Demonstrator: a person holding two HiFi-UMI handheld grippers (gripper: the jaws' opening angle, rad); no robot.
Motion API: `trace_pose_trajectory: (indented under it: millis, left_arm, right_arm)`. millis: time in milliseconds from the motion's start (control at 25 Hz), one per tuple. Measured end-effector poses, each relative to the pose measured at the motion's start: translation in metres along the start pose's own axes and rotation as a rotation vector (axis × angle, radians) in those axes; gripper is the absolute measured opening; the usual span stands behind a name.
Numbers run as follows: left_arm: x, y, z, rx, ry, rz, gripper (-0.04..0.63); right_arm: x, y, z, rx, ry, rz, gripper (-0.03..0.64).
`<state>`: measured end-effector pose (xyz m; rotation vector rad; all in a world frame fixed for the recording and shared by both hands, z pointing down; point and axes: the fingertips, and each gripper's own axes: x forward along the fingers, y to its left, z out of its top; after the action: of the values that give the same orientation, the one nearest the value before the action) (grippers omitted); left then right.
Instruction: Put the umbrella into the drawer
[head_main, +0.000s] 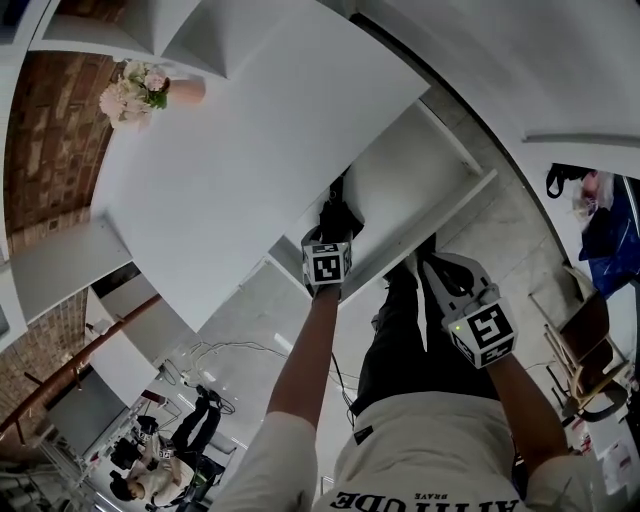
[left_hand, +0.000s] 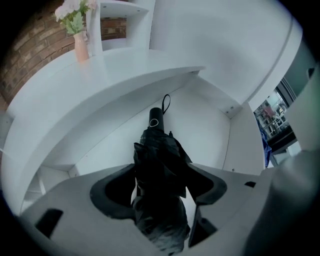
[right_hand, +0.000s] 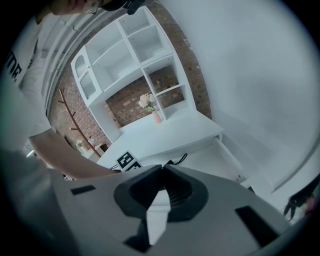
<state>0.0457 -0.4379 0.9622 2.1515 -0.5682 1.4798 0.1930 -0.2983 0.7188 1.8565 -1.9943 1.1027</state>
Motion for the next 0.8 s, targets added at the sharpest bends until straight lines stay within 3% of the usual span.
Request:
trace_pose_trajectory:
  millis: [360,680,800]
  left_arm:
    - [-0.067,-0.008,0.007,-0.017,-0.086,0.000,0.307]
    - [-0.135,-0.017,0.004,-0.089,-0.199,-0.080,0.302]
    - [-0.169,-0.020,0.002,-0.110,-0.264,-0.099,0.267]
  right_arm:
    - [-0.034,0.009,0.018,-0.030,-0.010,-0.028,0.035]
    - [-0.062,0.037,0.027,-0.110,-0.002,-0.047,0.035]
    - [-0.072,0.048,0.025,-0.135,0.000,-0.056,0.035]
